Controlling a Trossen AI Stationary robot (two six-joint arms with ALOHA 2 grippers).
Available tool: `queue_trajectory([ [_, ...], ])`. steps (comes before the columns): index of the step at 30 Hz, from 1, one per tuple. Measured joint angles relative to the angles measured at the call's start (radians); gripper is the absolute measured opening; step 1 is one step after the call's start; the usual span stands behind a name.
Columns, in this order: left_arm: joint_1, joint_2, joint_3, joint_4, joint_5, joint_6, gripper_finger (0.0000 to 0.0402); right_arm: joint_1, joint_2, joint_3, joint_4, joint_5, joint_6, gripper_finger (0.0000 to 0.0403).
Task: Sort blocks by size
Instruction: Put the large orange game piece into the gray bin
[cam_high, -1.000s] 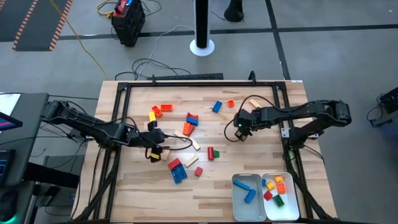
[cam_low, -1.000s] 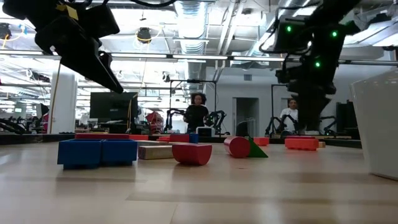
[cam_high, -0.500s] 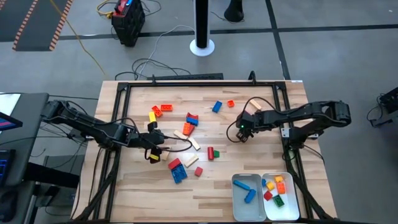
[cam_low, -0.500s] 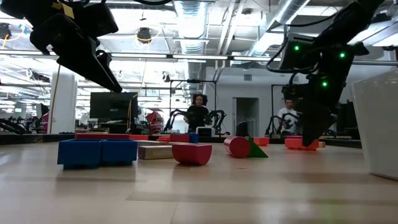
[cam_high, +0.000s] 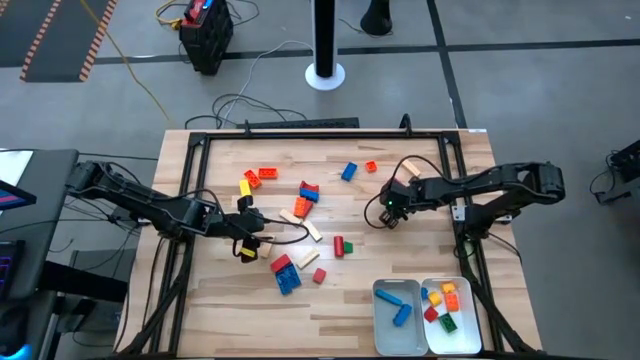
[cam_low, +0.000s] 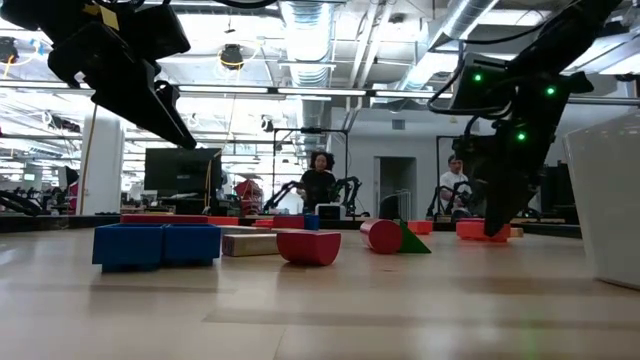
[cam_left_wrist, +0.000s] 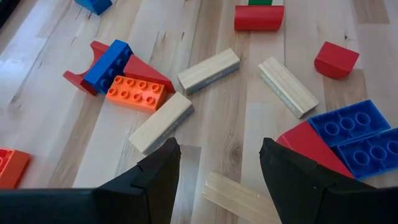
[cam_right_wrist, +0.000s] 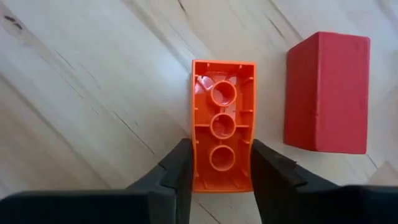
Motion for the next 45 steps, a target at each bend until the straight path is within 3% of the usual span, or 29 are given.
queue_trajectory([
  [7, 0.0, 0.0, 0.0, -0.003, 0.0, 0.0, 0.0212, 0.076, -0.003, 0.034, -0.13, -0.044, 0.071, 0.0149],
  [15, 0.0, 0.0, 0.0, -0.024, 0.0, -0.003, 0.0212, 0.344, -0.002, 0.194, -0.402, -0.091, 0.21, 0.0149],
  [24, 0.0, 0.0, 0.0, -0.023, 0.0, -0.018, 0.0212, 0.683, -0.002, 0.38, -0.7, -0.089, 0.565, 0.0149],
  [31, 0.0, 0.0, 0.0, -0.022, 0.0, -0.02, 0.0212, 0.953, -0.003, 0.452, -0.736, -0.085, 0.884, 0.0152],
  [34, 0.0, 0.0, 0.0, -0.022, 0.0, -0.019, 0.0212, 1.063, -0.003, 0.457, -0.724, -0.041, 1.032, 0.0152],
  [39, 0.0, 0.0, 0.0, -0.018, 0.0, -0.01, 0.0212, 1.205, -0.003, 0.458, -0.704, 0.124, 1.208, 0.0152],
  [42, 0.001, 0.0, 0.0, -0.016, 0.0, -0.009, 0.0212, 1.247, 0.003, 0.458, -0.635, 0.217, 1.199, 0.0153],
  [45, 0.001, 0.0, 0.0, -0.016, 0.0, -0.001, 0.0212, 1.242, 0.04, 0.458, -0.513, 0.264, 1.071, 0.0153],
])
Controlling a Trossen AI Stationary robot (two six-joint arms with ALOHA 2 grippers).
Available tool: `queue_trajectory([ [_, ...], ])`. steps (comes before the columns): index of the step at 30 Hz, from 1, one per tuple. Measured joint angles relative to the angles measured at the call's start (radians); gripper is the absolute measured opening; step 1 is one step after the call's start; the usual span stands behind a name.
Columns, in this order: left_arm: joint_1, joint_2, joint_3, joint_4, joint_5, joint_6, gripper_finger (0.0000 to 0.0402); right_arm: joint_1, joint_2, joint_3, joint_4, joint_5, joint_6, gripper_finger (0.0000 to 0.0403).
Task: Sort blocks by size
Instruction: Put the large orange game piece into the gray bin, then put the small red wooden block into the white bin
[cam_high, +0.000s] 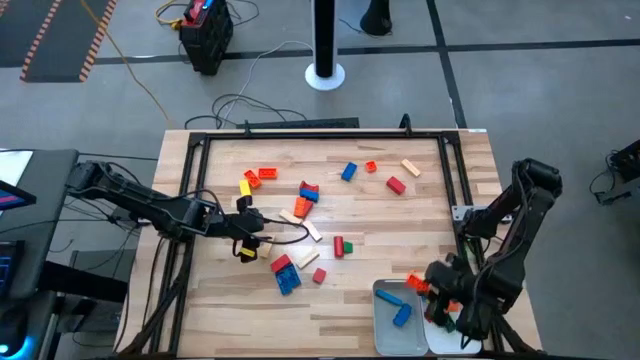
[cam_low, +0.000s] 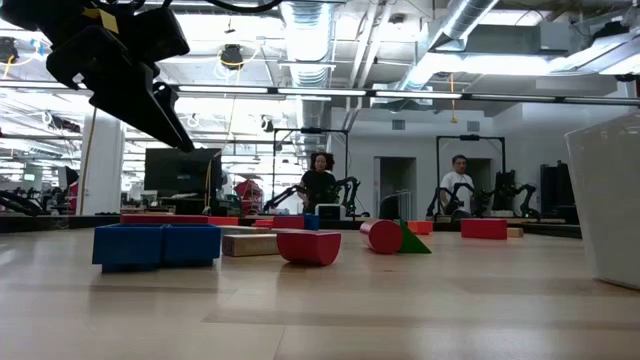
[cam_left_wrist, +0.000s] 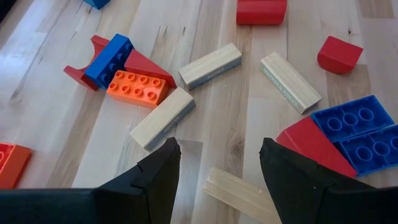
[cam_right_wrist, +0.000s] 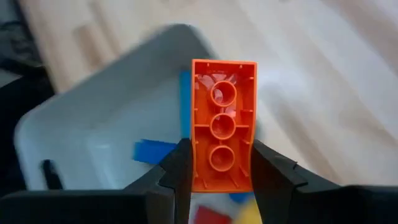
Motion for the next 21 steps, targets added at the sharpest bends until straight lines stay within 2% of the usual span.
queue_trajectory([
  [5, 0.01, 0.0, 0.0, 0.001, 0.0, 0.006, 0.0212, -0.07, 0.103, 0.0, 0.183, -0.017, -0.191, 0.0156],
  [10, 0.021, 0.0, 0.0, 0.001, -0.001, -0.003, 0.0212, -0.142, 0.146, 0.0, 0.21, -0.075, -0.195, 0.0191],
  [14, 0.02, 0.0, 0.0, 0.002, -0.001, -0.005, 0.0212, -0.184, 0.129, 0.0, 0.212, -0.133, -0.205, 0.0237],
  [17, 0.02, 0.0, 0.0, 0.002, -0.001, 0.0, 0.0212, -0.21, 0.085, 0.0, 0.215, -0.171, -0.237, 0.0255],
  [19, 0.02, 0.0, 0.0, 0.002, -0.001, 0.0, 0.0212, -0.22, 0.048, 0.0, 0.216, -0.167, -0.276, 0.0258],
  [21, 0.02, 0.0, 0.0, 0.003, -0.001, 0.002, 0.0212, -0.235, 0.003, 0.0, 0.213, -0.102, -0.337, 0.0258],
])
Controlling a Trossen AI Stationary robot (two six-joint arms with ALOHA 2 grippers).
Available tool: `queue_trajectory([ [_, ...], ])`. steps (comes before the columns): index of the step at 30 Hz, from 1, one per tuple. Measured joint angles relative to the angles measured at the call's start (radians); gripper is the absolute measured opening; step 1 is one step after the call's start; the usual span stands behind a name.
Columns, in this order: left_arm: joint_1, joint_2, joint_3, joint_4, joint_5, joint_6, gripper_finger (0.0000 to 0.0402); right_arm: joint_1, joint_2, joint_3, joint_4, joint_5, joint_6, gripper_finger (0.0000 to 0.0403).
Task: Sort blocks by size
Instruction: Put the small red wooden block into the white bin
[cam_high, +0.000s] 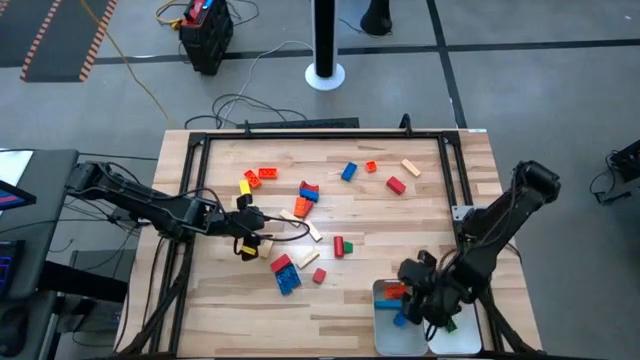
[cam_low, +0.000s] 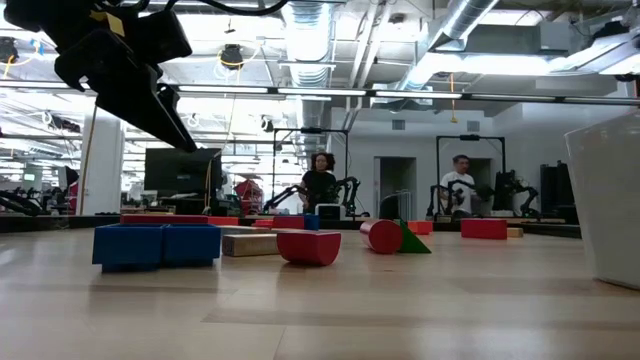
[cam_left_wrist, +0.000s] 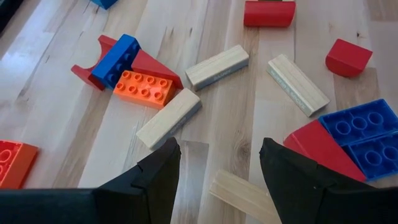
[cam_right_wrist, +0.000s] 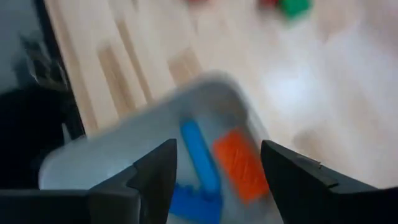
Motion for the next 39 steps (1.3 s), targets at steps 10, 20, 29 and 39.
queue_trajectory([
  [10, 0.0, 0.0, 0.0, 0.022, 0.0, 0.02, 0.0212, -0.347, -0.102, 0.0, -0.168, 0.158, -0.279, 0.0243],
  [20, 0.0, 0.0, 0.0, 0.045, 0.0, 0.025, 0.0212, -0.831, -0.097, 0.0, -0.172, 0.034, -0.622, 0.0237],
  [29, 0.0, 0.011, 0.0, 0.06, -0.043, 0.045, 0.0212, -1.077, -0.026, 0.0, 0.069, -0.195, -0.729, 0.0256],
  [39, -0.004, 0.062, -0.087, 0.235, -0.014, 0.087, 0.0212, -0.9, 0.096, 0.0, 0.189, -0.245, -0.756, 0.0256],
])
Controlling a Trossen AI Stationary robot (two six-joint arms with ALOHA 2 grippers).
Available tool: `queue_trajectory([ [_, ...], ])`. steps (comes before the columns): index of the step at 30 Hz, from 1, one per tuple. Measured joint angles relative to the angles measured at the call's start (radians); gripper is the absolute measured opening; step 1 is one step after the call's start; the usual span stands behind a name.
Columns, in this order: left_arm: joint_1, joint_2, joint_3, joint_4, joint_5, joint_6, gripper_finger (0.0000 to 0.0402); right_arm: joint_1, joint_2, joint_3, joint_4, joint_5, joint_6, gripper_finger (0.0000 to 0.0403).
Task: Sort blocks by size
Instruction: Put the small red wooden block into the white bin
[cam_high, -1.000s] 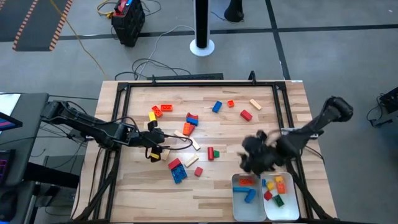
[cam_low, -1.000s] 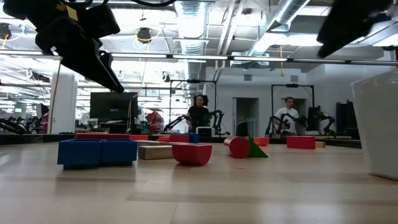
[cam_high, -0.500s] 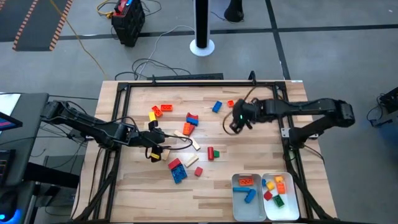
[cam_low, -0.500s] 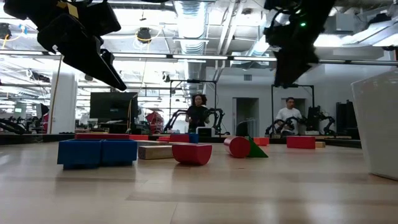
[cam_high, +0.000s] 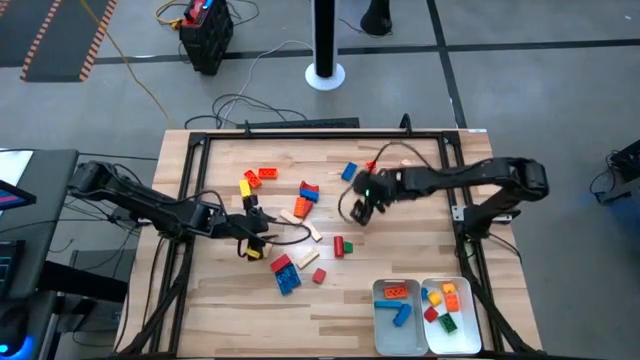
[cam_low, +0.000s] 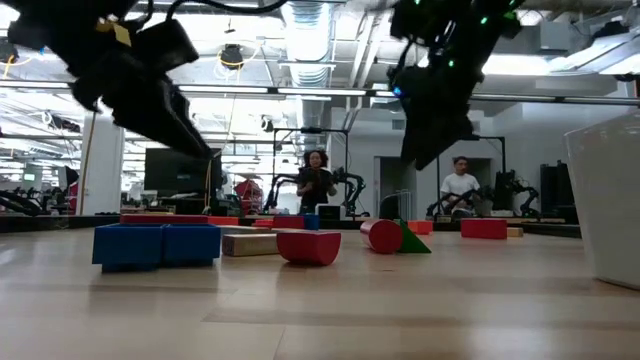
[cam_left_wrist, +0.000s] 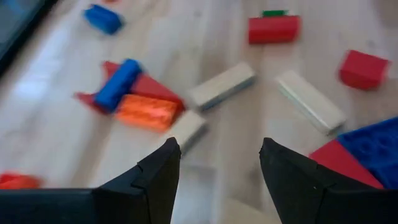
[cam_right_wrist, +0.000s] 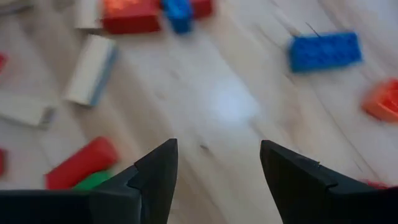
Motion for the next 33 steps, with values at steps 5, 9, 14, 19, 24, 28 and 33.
queue_trajectory([
  [5, -0.031, -0.001, -0.06, 0.108, 0.085, -0.085, 0.0212, 0.238, 0.011, -0.026, 0.119, 0.224, 0.024, 0.0256],
  [9, -0.088, 0.0, -0.05, 0.125, 0.083, -0.159, 0.0212, 0.388, 0.023, -0.09, 0.273, 0.324, 0.055, 0.0256],
  [14, -0.153, 0.065, 0.014, 0.121, 0.045, -0.207, 0.0212, 0.492, 0.061, -0.127, 0.421, 0.39, 0.082, 0.0256],
  [19, -0.158, 0.237, 0.175, 0.096, 0.058, -0.218, 0.0212, 0.528, 0.118, -0.128, 0.493, 0.474, 0.083, 0.0256],
  [24, -0.171, 0.416, 0.402, -0.082, 0.105, -0.168, 0.0212, 0.544, 0.144, -0.128, 0.501, 0.496, 0.094, 0.0256],
  [28, -0.188, 0.536, 0.523, -0.173, 0.102, -0.091, 0.0212, 0.575, 0.115, -0.128, 0.464, 0.502, 0.112, 0.0256],
  [33, -0.195, 0.644, 0.602, -0.149, 0.102, 0.011, 0.0212, 0.626, 0.055, -0.128, 0.339, 0.591, 0.195, 0.0256],
])
